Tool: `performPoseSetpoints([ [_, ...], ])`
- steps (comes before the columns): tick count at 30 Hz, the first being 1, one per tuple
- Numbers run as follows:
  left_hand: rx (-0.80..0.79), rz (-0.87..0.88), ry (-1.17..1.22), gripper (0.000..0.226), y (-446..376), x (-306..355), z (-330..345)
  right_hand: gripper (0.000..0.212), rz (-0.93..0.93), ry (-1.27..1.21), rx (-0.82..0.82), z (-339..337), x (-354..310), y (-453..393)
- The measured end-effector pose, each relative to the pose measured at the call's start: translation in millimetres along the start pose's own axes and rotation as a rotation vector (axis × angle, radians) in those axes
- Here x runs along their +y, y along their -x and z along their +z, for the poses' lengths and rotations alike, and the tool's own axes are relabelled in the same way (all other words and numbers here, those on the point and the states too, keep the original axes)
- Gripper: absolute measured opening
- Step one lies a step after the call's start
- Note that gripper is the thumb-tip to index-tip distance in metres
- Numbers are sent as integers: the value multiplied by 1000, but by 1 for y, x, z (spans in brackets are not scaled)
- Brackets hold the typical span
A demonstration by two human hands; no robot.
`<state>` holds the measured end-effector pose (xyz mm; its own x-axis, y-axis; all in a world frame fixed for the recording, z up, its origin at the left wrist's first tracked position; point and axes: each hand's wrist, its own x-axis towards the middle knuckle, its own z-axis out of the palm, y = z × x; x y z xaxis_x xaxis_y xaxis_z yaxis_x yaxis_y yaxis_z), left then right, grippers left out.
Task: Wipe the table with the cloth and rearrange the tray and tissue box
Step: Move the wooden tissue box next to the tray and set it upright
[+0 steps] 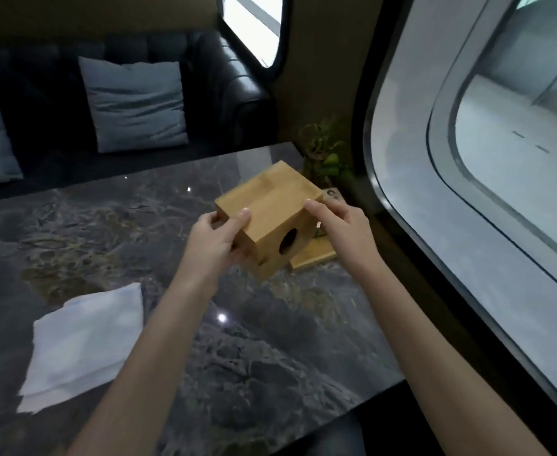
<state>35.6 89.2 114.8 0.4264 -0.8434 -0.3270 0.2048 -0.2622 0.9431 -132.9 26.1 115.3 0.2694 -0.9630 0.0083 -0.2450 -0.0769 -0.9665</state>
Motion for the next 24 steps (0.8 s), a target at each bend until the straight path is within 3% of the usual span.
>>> performPoseSetpoints([
  [6, -84, -71, -10, 54, 18, -36, 38, 6, 141, -64, 129, -31, 47, 39],
  [9, -116, -123, -43, 54, 25, -57, 53, 24, 225, -88, 189, -42, 69, 57],
  [10, -124, -152, -60, 55, 26, -64, 57, 19, 245, -86, 203, -45, 77, 62],
  [12, -140, -203, -68, 56, 30, -78, 62, 5, 291, -83, 218, -49, 88, 73],
  [16, -165, -243, -65, 51, 39, -101, 71, 18, 360, -114, 261, -54, 106, 88],
  [24, -126, -256, -26, 39, 59, -136, 80, 16, 390, -123, 261, -58, 124, 96],
])
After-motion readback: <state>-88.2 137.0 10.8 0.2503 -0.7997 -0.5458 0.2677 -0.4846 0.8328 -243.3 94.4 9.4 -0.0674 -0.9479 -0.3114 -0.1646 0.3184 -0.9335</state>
